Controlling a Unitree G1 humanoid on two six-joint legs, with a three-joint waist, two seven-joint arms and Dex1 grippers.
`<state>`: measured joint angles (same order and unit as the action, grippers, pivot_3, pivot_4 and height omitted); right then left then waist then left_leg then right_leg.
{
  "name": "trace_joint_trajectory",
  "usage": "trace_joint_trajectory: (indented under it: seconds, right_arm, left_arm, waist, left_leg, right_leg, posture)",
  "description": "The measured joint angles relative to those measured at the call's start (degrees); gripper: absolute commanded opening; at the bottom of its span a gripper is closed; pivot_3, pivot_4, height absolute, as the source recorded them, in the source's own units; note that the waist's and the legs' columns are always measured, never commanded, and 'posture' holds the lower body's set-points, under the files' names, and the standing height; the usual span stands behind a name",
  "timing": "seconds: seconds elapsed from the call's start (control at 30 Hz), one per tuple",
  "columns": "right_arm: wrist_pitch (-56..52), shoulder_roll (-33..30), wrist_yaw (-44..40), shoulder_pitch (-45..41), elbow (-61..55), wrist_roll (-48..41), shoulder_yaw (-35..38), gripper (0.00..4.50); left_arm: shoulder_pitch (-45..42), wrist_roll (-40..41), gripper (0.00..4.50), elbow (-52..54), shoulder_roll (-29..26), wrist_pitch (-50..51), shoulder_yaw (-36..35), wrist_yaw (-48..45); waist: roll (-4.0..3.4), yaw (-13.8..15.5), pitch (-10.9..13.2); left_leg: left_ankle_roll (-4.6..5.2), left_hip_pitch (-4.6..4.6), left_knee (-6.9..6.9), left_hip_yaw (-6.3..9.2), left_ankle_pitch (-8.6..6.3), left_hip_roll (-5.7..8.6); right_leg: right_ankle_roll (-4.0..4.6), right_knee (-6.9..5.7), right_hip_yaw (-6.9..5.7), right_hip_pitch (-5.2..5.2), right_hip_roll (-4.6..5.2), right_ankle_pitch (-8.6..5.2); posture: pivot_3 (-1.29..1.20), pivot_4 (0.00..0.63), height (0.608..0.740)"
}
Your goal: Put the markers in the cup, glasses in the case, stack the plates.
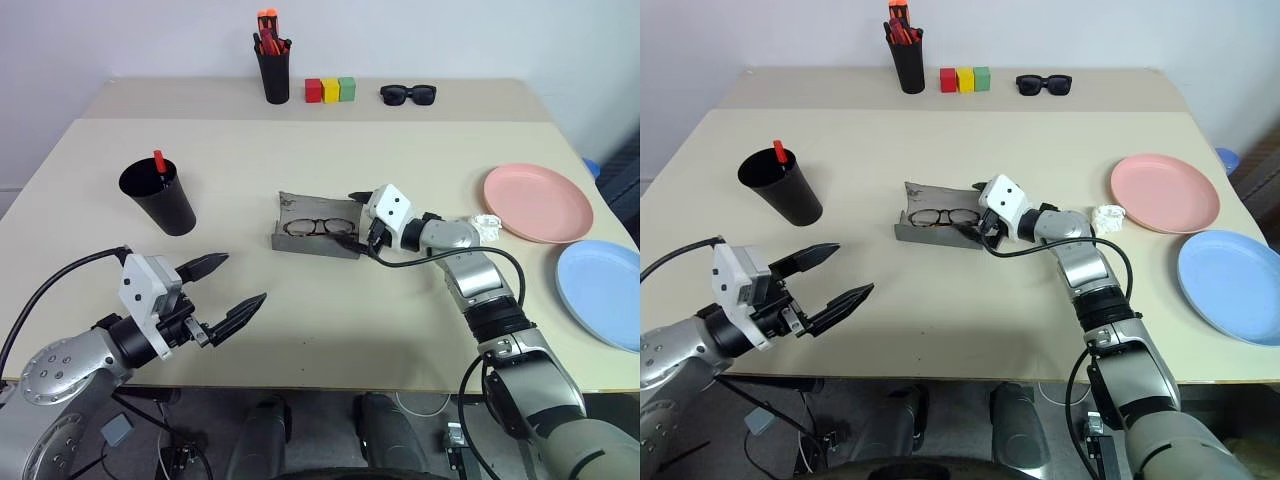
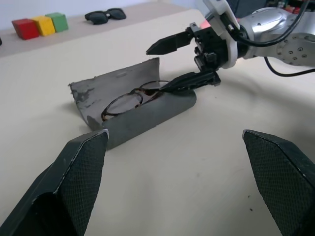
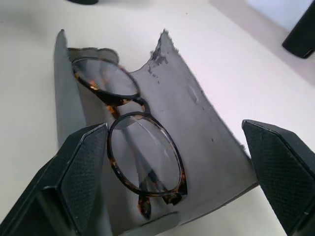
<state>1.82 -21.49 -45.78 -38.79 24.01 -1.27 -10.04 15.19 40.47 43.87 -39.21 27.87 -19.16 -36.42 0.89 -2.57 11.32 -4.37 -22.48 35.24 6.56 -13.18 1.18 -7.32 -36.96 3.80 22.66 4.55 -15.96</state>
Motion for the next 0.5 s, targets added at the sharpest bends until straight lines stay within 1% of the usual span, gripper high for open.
trace_joint_trajectory:
  seconds: [0.33,0.4,0.5]
  right_arm:
    - [1.2,-0.1,1.8,-0.3,0.6,0.5,0.6,4.46]
    - [0.8,-0.3,0.0,0.0,-0.1,0.1,0.5,4.46]
    - [-1.4,-1.3,-5.2,2.9,-4.6,-2.0,-0.4,4.46]
  left_arm:
    - [2.7,-2.7,4.5,-3.2,1.3,-4.7,0.2,-4.4]
    - [3.0,-3.0,4.5,-3.2,1.5,-4.9,0.3,-4.7]
    - [3.2,-3.6,4.5,-3.2,2.0,-5.0,0.5,-4.6]
  waist:
    - [0.0,0.0,0.0]
    - [0.0,0.0,0.0]
    - [0.0,0.1,0.0]
  left_leg:
    - [0.0,0.0,0.0,0.0,0.0,0.0]
    - [0.0,0.0,-0.01,-0.01,0.0,0.0]
    - [0.0,-0.01,-0.01,0.01,0.0,0.0]
  right_leg:
    - [0.0,0.0,0.0,0.0,0.0,0.0]
    - [0.0,0.01,0.0,0.0,0.0,0.0]
    - [0.0,0.01,0.0,-0.01,0.0,0.0]
  posture:
    - [0.0,0.15,0.74]
    - [0.0,0.15,0.74]
    - [0.0,0.15,0.74]
